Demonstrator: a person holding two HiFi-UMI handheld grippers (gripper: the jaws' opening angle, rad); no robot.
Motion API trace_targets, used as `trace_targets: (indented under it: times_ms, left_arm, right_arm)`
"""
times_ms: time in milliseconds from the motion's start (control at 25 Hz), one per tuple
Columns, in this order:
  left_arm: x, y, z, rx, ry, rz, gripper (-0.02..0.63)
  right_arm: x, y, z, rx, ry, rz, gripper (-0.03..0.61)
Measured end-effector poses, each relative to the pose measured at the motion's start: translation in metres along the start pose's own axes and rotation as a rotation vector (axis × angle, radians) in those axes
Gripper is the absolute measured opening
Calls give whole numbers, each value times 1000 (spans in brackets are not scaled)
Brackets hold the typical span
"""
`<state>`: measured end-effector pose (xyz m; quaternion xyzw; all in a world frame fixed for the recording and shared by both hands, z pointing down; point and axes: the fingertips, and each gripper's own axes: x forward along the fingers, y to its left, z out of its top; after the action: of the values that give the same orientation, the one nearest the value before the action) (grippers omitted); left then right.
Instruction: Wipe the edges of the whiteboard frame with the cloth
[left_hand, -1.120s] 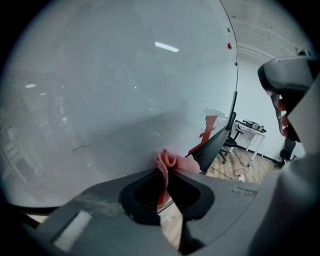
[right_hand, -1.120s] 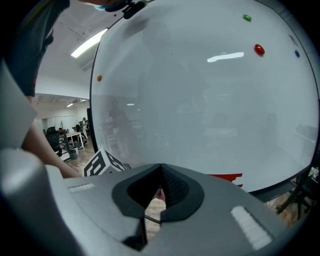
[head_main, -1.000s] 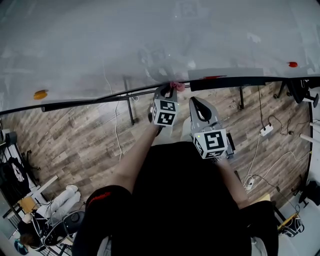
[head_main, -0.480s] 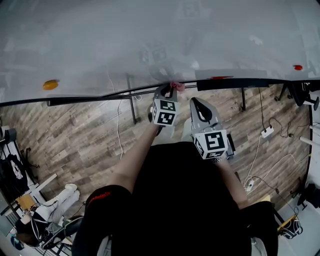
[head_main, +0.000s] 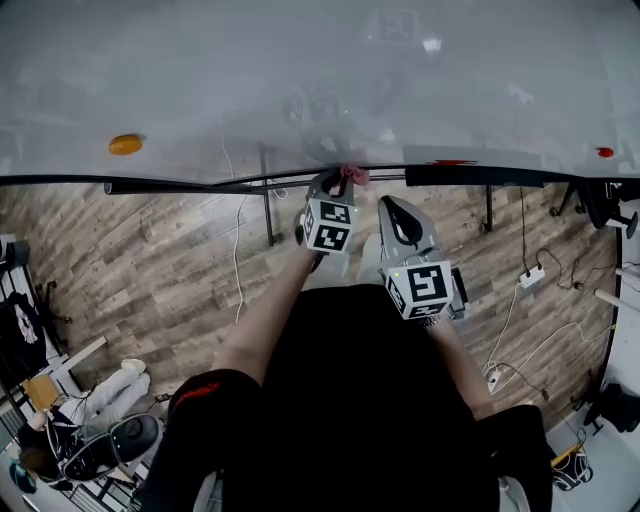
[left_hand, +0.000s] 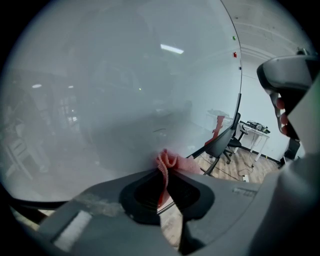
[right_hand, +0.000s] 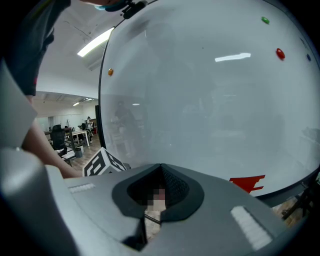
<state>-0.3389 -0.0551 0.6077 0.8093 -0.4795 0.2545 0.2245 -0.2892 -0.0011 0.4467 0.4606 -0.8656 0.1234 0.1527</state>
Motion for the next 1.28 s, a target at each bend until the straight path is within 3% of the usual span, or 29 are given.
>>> trace_targets:
  times_ms: [680,1280]
  left_arm:
    - [-13,23,-8,-80,-8,153,28]
    - [-33,60,-22,-92,-6,171,28]
  right_arm:
    - [-8,-4,3,-86,18,189,2]
    - [10,31,11,-105,15,192,2]
